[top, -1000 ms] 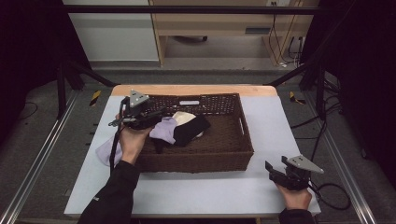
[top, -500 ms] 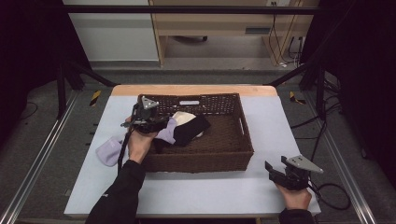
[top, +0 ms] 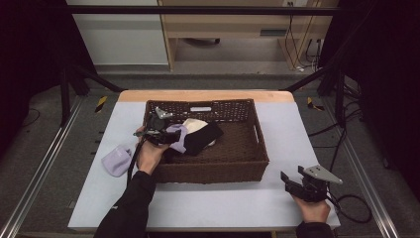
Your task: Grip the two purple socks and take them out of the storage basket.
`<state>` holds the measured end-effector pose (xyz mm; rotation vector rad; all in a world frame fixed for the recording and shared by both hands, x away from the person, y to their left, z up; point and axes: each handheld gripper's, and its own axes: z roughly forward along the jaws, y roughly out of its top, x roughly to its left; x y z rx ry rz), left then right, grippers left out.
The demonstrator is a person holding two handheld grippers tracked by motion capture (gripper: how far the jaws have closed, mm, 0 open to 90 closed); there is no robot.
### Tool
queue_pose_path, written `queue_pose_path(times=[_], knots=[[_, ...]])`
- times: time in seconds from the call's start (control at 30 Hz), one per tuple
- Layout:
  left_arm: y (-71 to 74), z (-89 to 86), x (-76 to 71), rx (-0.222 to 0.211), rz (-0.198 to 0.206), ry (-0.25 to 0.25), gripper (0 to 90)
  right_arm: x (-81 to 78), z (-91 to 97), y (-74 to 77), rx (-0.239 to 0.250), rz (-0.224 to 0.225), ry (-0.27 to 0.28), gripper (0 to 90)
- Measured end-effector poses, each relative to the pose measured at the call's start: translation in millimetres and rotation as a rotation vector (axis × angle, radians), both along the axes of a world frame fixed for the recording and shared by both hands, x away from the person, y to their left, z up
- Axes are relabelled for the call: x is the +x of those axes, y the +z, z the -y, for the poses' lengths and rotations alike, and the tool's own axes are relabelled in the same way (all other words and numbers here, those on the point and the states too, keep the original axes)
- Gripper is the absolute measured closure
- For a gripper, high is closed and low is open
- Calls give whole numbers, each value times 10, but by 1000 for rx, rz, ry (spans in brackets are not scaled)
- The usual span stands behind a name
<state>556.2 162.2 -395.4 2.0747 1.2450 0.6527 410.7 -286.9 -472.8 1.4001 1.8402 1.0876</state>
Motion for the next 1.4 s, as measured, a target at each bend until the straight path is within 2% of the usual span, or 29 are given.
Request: queue_pose_path(times=[0.17, 0.33, 0.4, 0.5, 0.6, 0.8, 0.97, 1.17, 1.27, 1.4], knots=[[-32, -15, 40, 9, -39, 33, 362, 1, -1, 0, 1, -3, 3, 306], [-63, 3, 61, 36, -63, 46, 331, -1, 1, 1, 2, -1, 3, 306], [-78, 0, 81, 34, -89, 54, 305, -2, 1, 2, 1, 0, 3, 306], [-109, 15, 101, 54, -120, 53, 268, -3, 1, 3, 3, 1, 2, 306], [-123, 20, 110, 68, -125, 65, 264, -3, 2, 5, 4, 2, 2, 307], [-171, 32, 149, 90, -191, 89, 240, -6, 3, 6, 6, 2, 1, 306], [-191, 43, 159, 109, -214, 90, 240, -5, 4, 6, 5, 1, 2, 306], [-223, 48, 176, 128, -255, 102, 316, -6, 4, 5, 4, 2, 2, 307], [-241, 47, 187, 128, -282, 105, 403, -6, 3, 4, 1, 1, 3, 307], [-240, 47, 185, 131, -290, 105, 575, -7, 3, 5, 3, 1, 2, 307]])
